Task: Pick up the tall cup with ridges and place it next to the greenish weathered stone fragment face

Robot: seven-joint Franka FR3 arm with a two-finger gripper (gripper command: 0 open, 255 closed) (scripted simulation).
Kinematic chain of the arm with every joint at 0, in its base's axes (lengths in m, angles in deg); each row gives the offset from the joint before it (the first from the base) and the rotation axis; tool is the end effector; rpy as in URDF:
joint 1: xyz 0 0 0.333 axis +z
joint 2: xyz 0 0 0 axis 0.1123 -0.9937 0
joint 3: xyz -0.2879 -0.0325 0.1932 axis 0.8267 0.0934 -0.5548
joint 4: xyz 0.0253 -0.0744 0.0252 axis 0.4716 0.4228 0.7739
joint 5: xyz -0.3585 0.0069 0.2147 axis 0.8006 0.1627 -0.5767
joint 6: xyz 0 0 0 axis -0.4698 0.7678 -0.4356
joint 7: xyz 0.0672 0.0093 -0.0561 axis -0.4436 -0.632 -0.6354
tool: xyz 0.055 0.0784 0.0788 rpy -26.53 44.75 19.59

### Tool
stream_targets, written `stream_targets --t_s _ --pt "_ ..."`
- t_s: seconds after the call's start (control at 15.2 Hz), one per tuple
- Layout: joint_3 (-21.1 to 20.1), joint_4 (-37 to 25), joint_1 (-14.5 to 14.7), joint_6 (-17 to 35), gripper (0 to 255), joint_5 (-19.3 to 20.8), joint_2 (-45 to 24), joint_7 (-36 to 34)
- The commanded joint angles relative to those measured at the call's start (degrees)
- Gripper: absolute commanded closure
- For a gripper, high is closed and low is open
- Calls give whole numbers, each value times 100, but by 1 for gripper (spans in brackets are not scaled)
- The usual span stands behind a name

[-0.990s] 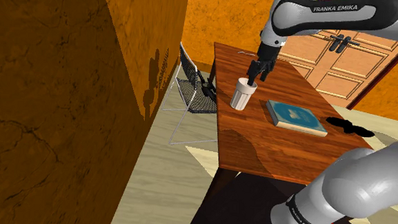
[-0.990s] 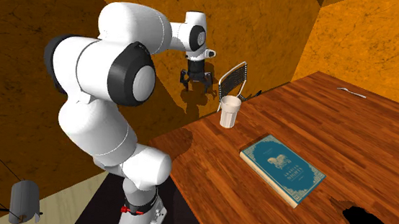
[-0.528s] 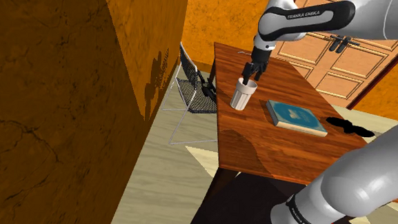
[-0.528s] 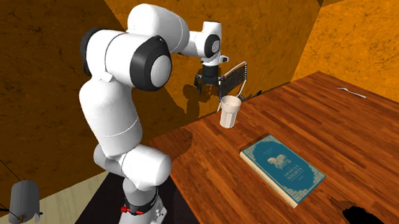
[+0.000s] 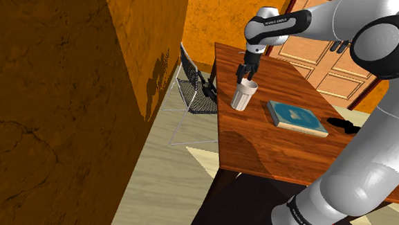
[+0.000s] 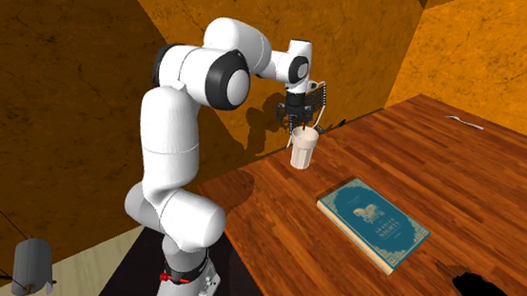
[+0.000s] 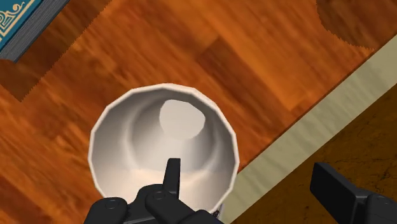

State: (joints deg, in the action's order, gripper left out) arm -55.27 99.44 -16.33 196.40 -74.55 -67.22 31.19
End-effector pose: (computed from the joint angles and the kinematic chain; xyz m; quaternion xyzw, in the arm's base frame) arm 0.5851 -0.2446 0.4370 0.9990 -0.0092 -0.0370 0.0250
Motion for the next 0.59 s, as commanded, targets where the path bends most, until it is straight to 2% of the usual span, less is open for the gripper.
stream_targets --t_s 0.0,0.53 --pt "12 -102 -46 114 0 -55 -222 71" --pt "10 227 -70 583 0 -84 -365 91"
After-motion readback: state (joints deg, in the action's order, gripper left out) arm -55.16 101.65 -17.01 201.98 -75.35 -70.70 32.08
